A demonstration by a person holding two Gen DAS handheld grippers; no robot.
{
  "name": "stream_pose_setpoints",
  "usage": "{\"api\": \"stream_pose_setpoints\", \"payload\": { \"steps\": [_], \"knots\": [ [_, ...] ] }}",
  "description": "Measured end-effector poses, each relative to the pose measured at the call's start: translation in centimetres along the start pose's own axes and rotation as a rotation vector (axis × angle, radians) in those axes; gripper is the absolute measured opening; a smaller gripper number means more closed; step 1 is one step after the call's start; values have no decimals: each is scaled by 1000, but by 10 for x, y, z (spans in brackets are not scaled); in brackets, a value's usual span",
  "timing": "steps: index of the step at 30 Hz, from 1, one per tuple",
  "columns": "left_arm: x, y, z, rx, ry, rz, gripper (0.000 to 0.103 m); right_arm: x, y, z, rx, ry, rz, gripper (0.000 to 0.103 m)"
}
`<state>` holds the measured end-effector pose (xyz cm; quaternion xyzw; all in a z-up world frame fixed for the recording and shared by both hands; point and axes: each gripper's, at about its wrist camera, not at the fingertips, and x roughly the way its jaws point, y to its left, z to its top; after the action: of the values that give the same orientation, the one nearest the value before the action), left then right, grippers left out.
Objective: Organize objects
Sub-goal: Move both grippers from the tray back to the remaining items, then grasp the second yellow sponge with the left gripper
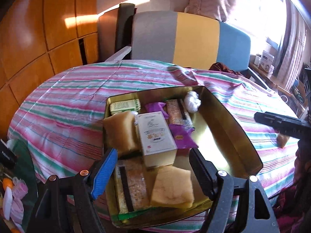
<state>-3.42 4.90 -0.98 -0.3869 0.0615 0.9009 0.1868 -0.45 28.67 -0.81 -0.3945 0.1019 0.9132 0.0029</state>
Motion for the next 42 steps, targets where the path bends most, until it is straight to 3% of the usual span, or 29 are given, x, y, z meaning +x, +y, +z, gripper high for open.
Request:
{"api": "stream_pose_setpoints", "payload": {
  "steps": [9,13,17,20,23,27,39,42],
  "knots": [
    [3,-45,16,109,-6,-56,77,-49,-104,3,104,-55,-203,70],
    [5,-71,24,160,-13,-86,77,-74,-168,3,172,-107,-326,77],
    [10,-100,30,208,-3,-123,77,-95,-237,-10,294,-156,-462,77],
    [16,-122,34,232,15,-152,77,-106,-282,-34,465,-188,-522,77],
    [24,-147,37,260,45,-199,72,-120,-312,-48,661,-243,-481,77],
    [33,-184,40,312,71,-274,70,-128,-324,-58,745,-257,-482,80],
    [65,-323,27,563,175,-554,70,-137,-333,-68,847,-301,-429,85],
    [69,-354,19,634,177,-599,77,-137,-335,-70,861,-305,-411,85]
  ]
}}
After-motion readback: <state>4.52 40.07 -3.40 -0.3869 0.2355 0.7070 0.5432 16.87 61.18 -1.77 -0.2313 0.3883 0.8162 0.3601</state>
